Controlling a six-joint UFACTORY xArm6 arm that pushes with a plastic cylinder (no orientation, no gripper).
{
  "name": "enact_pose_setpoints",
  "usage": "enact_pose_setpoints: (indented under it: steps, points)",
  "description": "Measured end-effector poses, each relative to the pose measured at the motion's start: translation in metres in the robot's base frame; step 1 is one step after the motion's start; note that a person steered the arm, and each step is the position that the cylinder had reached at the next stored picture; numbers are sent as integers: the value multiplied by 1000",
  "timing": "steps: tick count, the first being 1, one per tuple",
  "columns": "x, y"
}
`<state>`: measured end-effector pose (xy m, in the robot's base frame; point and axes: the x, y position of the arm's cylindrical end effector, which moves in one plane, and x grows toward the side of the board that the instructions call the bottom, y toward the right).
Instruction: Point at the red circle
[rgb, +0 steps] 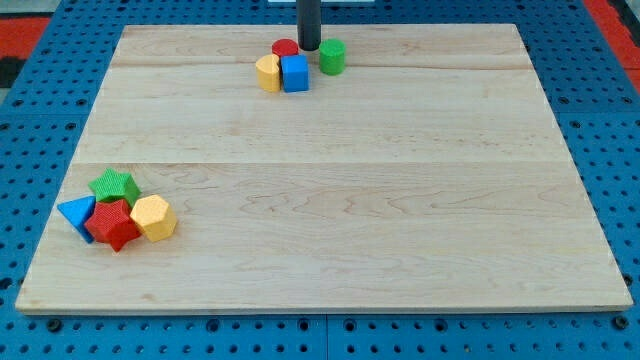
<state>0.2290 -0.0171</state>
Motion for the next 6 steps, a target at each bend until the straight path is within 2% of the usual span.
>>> enact_pose_setpoints:
  steps: [4, 5, 6]
  points:
    - [-10, 24]
    - [-9, -11]
    - [-7, -14]
